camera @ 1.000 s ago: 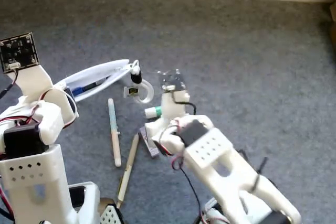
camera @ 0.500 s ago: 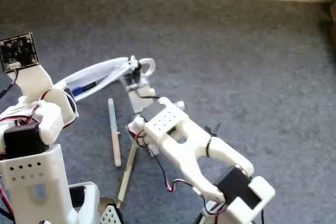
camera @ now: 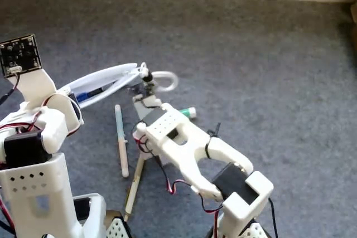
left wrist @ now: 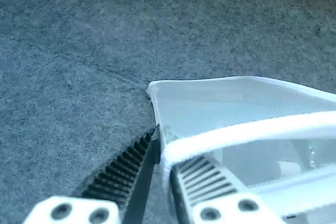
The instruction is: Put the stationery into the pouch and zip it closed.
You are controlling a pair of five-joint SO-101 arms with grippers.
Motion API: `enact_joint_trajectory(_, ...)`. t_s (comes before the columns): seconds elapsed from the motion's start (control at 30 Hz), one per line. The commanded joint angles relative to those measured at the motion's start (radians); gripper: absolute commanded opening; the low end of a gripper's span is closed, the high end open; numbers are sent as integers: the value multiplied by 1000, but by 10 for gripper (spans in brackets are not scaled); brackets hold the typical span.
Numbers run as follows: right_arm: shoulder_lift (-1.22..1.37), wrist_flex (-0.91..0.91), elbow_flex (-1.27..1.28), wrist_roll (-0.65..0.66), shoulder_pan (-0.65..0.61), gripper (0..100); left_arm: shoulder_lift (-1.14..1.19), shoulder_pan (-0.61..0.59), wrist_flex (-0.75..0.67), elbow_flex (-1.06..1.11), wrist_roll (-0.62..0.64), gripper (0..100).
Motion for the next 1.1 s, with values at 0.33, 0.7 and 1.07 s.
enact_joint_trajectory(0.33, -259, 252, -19, 17, 24, 5, -5, 18, -18, -13, -2, 7)
enact_joint_trajectory(0.7, -839, 283, 104, 17, 22, 5, -5, 21, -20, -18, -2, 7)
enact_joint_trajectory(1.07, -1188, -308, 179, 18, 24, 5, -5, 28, -12, -108, -2, 7)
